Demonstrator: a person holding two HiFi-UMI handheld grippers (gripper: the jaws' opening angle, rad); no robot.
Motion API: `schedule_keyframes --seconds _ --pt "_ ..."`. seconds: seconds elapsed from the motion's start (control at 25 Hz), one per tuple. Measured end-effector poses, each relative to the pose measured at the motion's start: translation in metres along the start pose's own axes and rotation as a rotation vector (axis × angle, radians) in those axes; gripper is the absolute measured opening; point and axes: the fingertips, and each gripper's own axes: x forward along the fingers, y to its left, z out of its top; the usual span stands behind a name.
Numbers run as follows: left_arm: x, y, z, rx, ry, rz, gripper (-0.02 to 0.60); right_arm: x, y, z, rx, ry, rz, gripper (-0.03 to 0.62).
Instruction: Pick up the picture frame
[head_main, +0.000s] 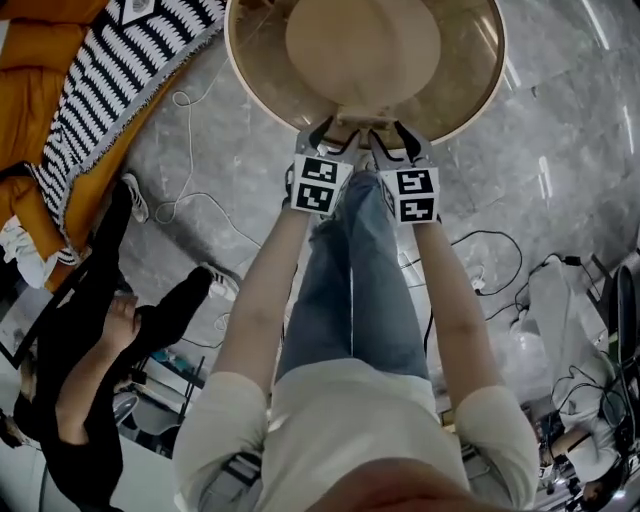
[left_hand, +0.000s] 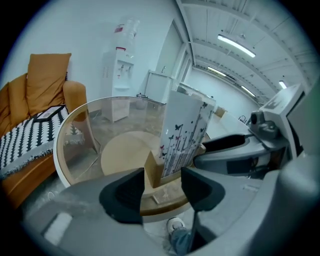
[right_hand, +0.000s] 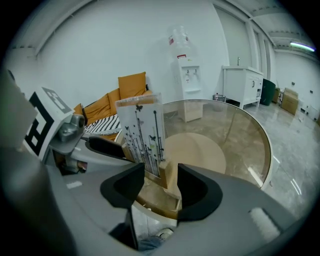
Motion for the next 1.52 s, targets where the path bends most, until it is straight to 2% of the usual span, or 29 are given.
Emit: schedule_keyframes --seconds 0.16,0.32,0.44,0.56,0.72,0.88,1.12,1.52 --pt "0.008 0.004 -0.002 -0.004 -0.017 0.000 0.222 0.010 -0.003 -0.011 -0.004 0.010 0.010 0.210" --pt "0.020 0.014 0.008 -0.006 -0.029 -0.014 0.219 0.030 -0.006 -0.008 -0.014 0.015 0.031 0.210" --pt "0.021 0.012 0.009 -0.008 -0.031 -0.014 0.206 0.033 -0.007 -0.007 -0.013 0.003 0.026 0.187" --pt "0.021 0.013 0.008 0.006 -0.034 -0.015 0.195 0.035 -0.009 -0.003 -0.016 -0.012 0.026 0.196" --pt "0.020 0.015 0.006 0.026 -0.027 -0.017 0.184 0.037 -0.007 -0.002 -0.032 -0.011 0.042 0.191" --pt "0.019 0.011 0.003 0.051 0.011 -0.013 0.179 0.033 -0.007 -0.006 -0.016 0.004 0.013 0.184" --pt "-0.001 -0.002 0.010 0.056 0.012 -0.008 0.178 0.009 0.000 0.002 0.000 -0.005 -0.020 0.179" --pt "-0.082 -0.047 0.034 0.102 -0.057 -0.028 0.176 -0.079 0.036 0.026 0.029 -0.083 -0.084 0.178"
